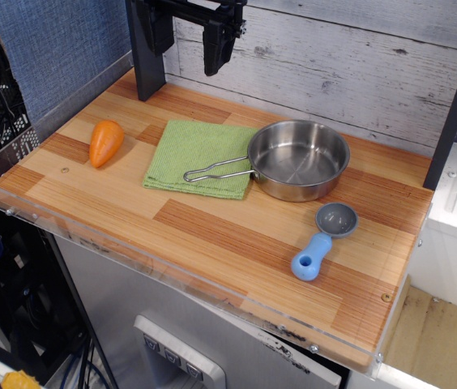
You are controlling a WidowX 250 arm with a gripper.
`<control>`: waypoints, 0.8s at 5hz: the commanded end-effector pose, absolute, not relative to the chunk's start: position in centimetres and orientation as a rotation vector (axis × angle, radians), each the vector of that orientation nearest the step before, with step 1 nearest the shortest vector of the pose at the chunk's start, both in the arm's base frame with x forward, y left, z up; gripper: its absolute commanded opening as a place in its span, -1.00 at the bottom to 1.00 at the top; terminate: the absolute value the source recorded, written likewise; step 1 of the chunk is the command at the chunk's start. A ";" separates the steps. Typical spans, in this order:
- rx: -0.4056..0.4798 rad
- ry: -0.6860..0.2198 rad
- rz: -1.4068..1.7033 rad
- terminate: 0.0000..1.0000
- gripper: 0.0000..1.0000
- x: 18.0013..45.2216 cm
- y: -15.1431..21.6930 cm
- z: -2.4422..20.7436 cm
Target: Pick up the orange pepper and put it in the pot
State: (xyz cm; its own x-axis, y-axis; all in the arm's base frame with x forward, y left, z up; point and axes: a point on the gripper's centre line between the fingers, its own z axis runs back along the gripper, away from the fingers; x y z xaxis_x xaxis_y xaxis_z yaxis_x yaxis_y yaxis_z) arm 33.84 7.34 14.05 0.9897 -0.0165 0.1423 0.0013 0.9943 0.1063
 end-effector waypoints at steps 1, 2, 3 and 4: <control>0.106 -0.144 -0.009 -1.00 1.00 33.8 7.3 14.0; 0.049 -0.153 0.021 -1.00 1.00 34.4 9.0 14.0; 0.057 -0.154 0.044 -1.00 1.00 34.5 11.2 13.6; 0.026 -0.137 0.124 -1.00 1.00 33.6 15.7 12.2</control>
